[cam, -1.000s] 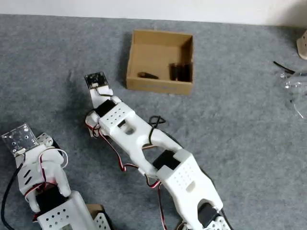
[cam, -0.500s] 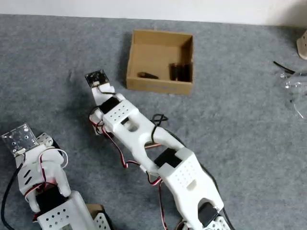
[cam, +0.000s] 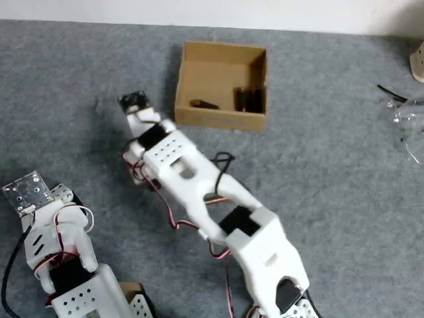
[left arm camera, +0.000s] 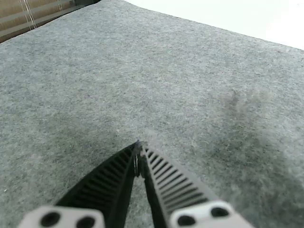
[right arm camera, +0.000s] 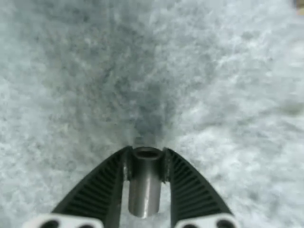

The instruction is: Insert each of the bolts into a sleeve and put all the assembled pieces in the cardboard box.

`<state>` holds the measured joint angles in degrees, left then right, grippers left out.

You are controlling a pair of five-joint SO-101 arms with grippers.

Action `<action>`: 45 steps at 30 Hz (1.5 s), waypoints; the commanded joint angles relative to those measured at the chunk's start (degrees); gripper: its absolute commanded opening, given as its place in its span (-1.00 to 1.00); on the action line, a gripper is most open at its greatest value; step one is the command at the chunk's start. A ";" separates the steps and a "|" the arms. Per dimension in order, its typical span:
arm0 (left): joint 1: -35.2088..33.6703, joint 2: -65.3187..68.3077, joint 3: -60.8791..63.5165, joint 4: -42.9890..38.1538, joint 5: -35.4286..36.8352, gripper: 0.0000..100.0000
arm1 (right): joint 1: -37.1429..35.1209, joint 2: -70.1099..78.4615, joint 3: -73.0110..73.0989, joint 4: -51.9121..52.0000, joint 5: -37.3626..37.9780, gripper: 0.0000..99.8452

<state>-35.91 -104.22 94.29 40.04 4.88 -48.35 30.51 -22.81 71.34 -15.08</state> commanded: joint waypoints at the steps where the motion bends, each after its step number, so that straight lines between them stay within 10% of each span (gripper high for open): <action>1: 0.31 -0.13 -0.40 -1.05 0.09 -0.98 | 4.00 -8.66 -2.86 2.51 0.70 -0.99; 32: 1.89 -0.13 -0.40 -1.14 0.00 -0.98 | 20.09 -43.12 -2.51 22.11 12.04 -0.99; 45: 1.89 -0.13 -0.40 -1.14 0.00 -0.98 | 32.04 -71.25 26.15 22.02 18.99 -0.99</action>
<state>-34.95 -104.22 94.29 40.04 4.88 -19.34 -33.32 -3.30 93.93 1.71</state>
